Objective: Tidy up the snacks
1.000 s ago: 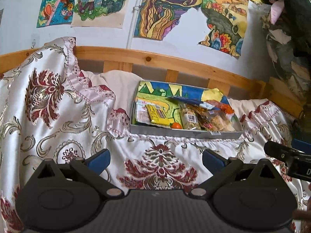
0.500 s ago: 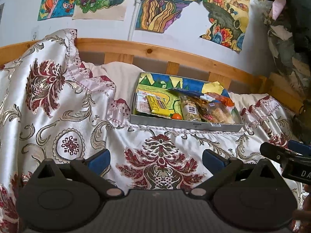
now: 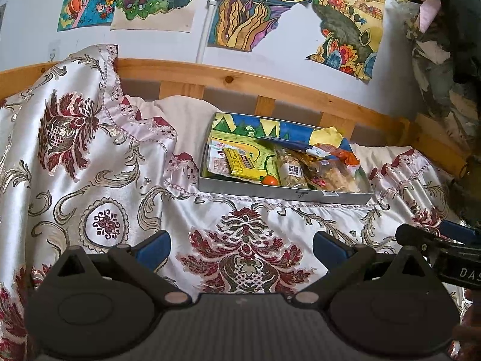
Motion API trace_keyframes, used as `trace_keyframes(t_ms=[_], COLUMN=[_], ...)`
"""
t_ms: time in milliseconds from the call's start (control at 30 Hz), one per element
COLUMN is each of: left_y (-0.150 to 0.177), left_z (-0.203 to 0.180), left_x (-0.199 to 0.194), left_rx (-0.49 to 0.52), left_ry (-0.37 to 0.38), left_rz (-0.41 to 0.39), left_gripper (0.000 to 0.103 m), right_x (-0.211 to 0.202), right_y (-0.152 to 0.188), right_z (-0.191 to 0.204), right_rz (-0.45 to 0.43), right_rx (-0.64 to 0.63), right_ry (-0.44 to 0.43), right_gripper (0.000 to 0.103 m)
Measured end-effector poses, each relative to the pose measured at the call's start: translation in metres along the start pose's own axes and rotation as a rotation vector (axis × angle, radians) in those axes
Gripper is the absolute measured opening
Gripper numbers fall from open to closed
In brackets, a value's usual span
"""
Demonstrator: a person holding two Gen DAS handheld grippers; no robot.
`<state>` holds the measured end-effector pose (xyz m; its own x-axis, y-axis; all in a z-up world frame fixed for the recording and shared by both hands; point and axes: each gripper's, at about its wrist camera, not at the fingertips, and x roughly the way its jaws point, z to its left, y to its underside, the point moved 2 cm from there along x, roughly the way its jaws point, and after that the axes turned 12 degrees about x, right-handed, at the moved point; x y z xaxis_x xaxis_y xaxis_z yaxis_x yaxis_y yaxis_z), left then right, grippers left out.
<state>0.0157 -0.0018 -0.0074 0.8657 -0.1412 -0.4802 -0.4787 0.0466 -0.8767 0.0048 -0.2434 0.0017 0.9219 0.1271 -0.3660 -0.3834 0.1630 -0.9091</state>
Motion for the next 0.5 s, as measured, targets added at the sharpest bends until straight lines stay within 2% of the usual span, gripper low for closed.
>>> trace_keyframes(t_ms=[500], left_y=[-0.0002], left_z=[-0.0012], left_x=[-0.0007], left_rx=[-0.001], left_ry=[0.000], left_rz=[-0.002], left_gripper=[0.102], right_x=[0.0006], right_y=[0.0008], right_z=[0.0003], right_rz=[0.003], right_rx=[0.001], right_ry=[-0.001], right_gripper=[0.102])
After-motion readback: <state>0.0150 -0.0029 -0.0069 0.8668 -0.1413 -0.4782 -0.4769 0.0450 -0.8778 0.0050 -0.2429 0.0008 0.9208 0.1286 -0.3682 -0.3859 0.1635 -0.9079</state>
